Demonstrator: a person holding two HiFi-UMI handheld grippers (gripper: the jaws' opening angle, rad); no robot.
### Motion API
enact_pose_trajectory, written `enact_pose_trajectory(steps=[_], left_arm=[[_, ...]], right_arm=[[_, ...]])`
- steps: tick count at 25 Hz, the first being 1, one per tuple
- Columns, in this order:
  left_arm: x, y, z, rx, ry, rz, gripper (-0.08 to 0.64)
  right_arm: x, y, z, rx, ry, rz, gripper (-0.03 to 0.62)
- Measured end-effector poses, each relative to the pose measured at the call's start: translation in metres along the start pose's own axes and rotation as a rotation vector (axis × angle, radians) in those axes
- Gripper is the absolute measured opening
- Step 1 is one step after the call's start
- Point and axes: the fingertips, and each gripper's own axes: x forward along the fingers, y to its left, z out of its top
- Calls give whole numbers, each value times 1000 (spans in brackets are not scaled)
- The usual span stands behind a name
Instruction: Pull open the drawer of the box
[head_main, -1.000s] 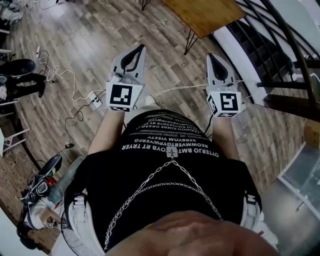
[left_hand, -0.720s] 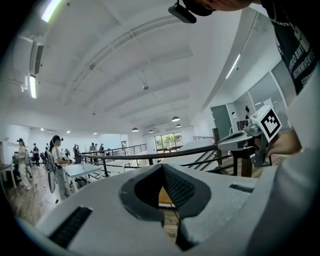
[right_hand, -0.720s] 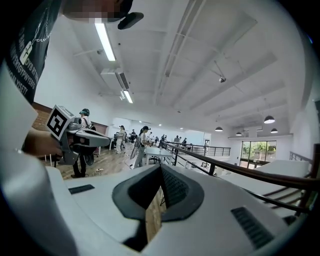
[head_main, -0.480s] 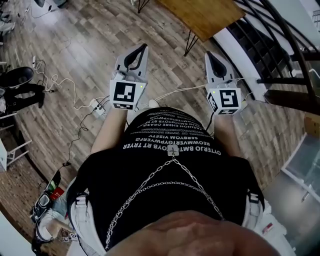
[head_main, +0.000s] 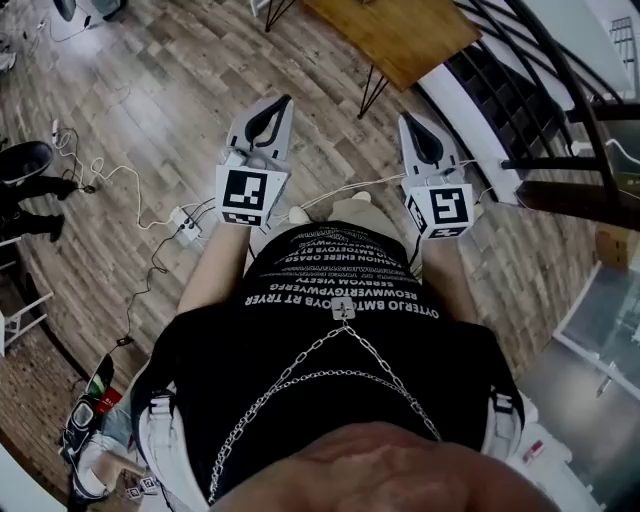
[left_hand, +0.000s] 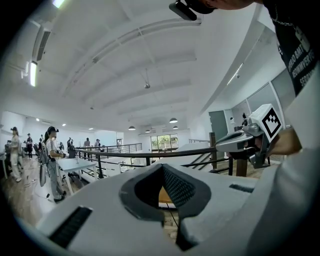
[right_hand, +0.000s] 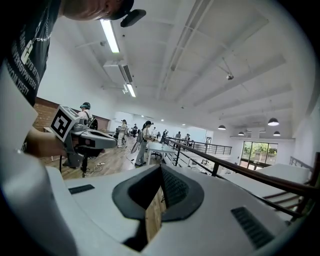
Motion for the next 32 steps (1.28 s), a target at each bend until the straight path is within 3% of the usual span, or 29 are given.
enact_pose_trajectory(steps=[13,26,32], left_arm=[[40,13,-10,-5,41,10,6],[160,28,-11,-27,85,-7,6],[208,32,-3,-21,62,3,6]], right_arm=[[40,-43,-14,25,14,23,-2],[119,-127,-32,79,20,59,-2],[145,-165,-39,85,29,65,-2]])
